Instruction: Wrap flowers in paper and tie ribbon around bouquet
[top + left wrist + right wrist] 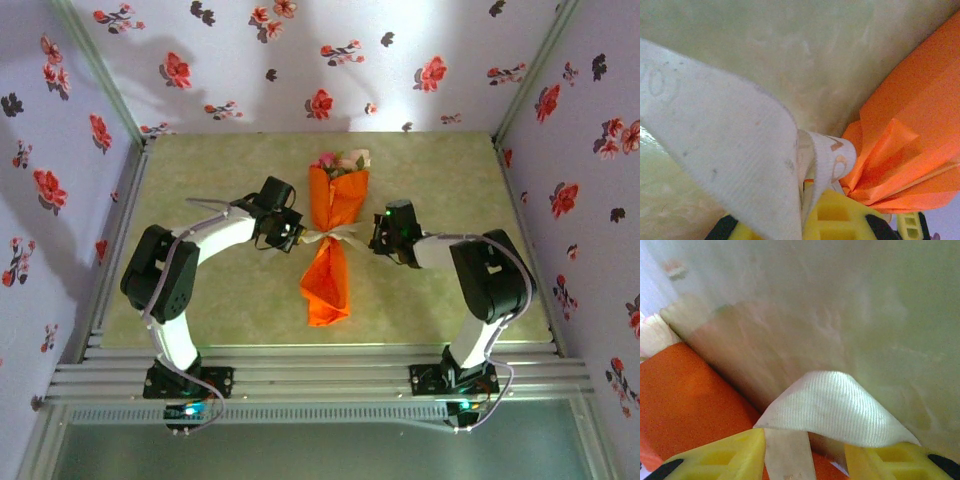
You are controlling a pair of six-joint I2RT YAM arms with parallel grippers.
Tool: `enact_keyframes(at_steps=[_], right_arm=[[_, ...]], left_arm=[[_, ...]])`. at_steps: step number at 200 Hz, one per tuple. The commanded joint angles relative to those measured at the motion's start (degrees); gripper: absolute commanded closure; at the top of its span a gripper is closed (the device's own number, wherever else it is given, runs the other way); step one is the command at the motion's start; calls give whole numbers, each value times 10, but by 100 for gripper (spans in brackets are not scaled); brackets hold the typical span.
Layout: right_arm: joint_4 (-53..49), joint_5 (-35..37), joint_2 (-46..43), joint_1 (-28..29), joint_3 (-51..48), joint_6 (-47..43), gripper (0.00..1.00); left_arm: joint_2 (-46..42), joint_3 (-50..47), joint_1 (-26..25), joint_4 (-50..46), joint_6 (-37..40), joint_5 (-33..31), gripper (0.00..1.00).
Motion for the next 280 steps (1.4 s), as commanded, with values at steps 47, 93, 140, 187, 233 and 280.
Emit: enact_keyframes(at_steps=[47, 93, 140, 187, 233, 280], right_arm=[[38, 7, 22, 30, 36, 24, 46], [37, 11, 36, 39, 53, 23, 45], [71, 34, 57, 37, 44, 42, 92], [5, 59, -2, 18, 24, 19, 100], [-10, 61, -27, -24, -5, 13, 100], [-26, 67, -40, -59, -19, 3, 100]], left_arm=[[-8, 4, -2, -1, 8, 4, 100], [-6, 6, -2, 1, 7, 4, 100], [-9, 3, -2, 2, 5, 4, 100], [-14, -7, 1, -2, 8, 2, 100], [-22, -21, 8, -1, 8, -6, 100], [-23, -28, 10, -3, 4, -5, 100]])
